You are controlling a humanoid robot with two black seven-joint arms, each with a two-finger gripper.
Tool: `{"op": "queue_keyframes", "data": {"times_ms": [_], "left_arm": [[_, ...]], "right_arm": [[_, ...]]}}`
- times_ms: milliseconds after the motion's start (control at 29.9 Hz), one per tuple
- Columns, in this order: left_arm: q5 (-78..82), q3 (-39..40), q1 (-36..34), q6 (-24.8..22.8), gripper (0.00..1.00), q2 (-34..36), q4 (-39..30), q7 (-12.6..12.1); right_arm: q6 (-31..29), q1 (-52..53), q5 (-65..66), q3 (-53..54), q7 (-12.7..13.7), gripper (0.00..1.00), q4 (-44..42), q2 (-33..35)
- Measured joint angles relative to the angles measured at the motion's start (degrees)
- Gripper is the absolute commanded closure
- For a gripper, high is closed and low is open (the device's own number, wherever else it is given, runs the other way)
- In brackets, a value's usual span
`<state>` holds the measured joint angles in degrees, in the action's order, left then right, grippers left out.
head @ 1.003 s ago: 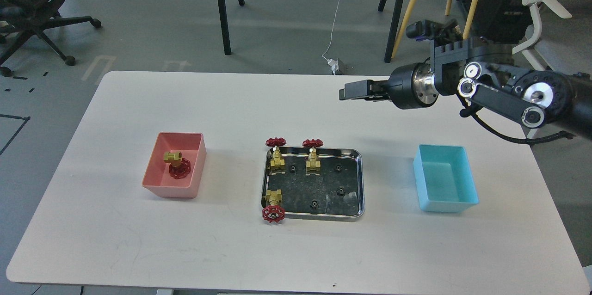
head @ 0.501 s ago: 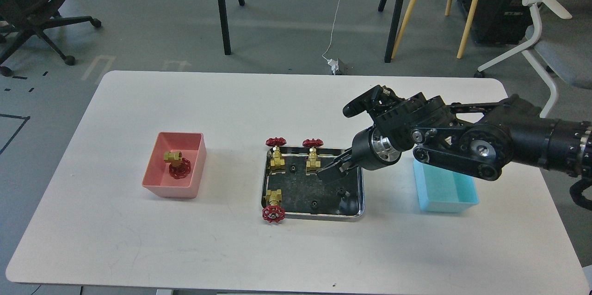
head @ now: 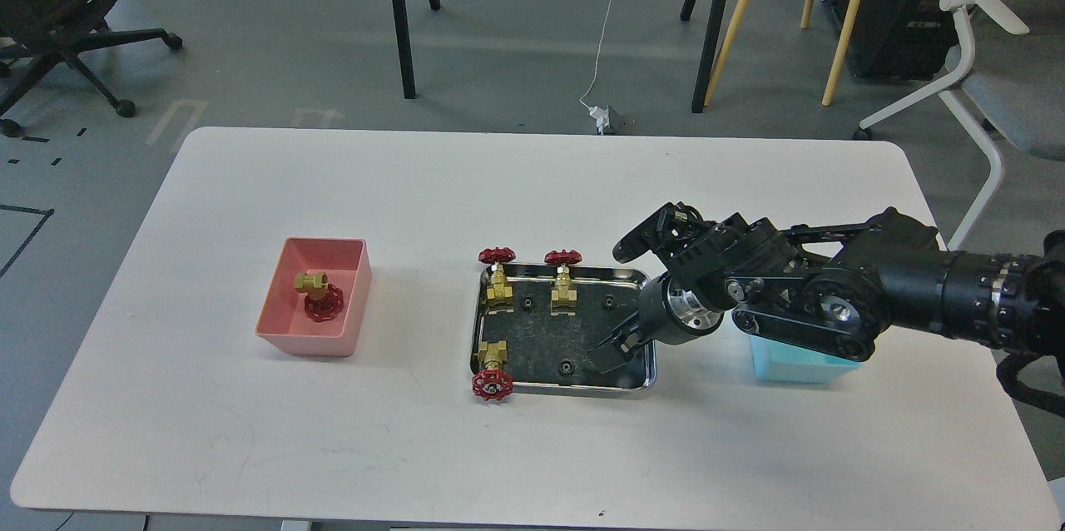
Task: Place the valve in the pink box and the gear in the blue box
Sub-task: 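Close the right gripper on the black gear and lift it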
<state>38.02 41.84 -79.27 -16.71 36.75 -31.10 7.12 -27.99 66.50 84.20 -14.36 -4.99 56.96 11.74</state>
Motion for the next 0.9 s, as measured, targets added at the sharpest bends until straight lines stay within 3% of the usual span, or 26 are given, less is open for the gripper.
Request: {"op": "queue_keyframes", "data": {"times_ms": [167,434,902], "left_arm": [[0.0,0.0,-0.9,0.0,0.0,-0.2,1.3,0.0],[0.1,0.0,-1.8,-0.1,0.0,-0.5,2.3,0.0],[0.0,0.0,-1.9,0.0,0.0,-0.5,2.4,0.0]], "right_arm": [[0.0,-0.6,3.4,0.0,-2.1,0.14,-1.0,-0.1],[0.0,-1.0,4.1,-0.1,-2.4,0.18,-2.7,-2.2],[0.0,-0.9,5.9,-0.5,-2.4,0.41,-6.0,-5.0]]}}
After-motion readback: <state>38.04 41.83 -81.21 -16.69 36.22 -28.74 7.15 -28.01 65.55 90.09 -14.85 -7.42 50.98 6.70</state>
